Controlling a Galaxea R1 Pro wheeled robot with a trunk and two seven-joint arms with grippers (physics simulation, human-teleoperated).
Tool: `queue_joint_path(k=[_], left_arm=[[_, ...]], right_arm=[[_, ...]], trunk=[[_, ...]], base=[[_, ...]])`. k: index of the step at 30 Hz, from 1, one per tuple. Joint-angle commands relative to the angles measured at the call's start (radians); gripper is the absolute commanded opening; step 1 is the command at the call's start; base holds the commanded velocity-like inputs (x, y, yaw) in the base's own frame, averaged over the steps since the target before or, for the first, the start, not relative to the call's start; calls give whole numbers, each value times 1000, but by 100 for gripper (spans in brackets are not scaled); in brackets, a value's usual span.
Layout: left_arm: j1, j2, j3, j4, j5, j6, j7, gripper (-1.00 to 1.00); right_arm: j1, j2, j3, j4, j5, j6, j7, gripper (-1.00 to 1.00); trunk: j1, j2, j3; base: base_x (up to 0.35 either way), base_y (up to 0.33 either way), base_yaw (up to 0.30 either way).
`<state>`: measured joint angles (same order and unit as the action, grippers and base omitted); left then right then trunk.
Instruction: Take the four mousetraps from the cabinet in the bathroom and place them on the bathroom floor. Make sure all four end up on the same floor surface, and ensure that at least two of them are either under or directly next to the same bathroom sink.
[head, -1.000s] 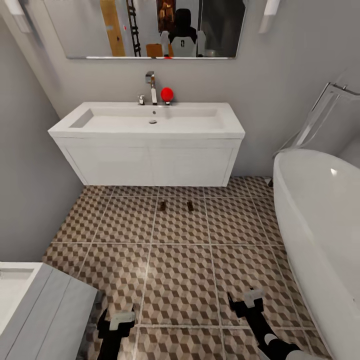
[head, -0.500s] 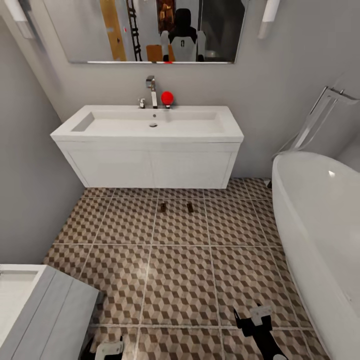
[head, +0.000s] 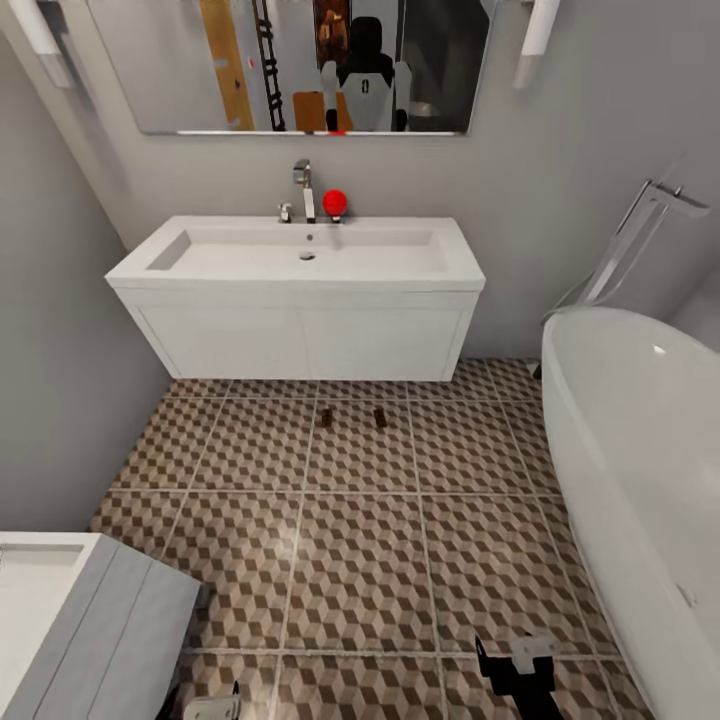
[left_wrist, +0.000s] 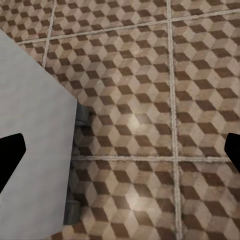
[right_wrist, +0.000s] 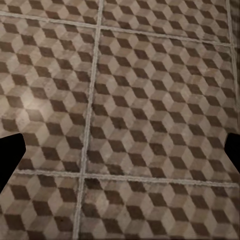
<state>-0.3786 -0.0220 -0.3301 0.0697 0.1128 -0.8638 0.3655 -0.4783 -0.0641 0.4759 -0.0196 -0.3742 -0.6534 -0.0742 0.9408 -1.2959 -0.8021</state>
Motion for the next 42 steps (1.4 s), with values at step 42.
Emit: queue_joint_path(k=[42], left_arm=[[0,17,-9,4,11,-1,1,100]], right_arm=[[4,10,9,-2,-23,1,-24,100]], trunk=[[-161,294,131]], base=[[0,0,0]])
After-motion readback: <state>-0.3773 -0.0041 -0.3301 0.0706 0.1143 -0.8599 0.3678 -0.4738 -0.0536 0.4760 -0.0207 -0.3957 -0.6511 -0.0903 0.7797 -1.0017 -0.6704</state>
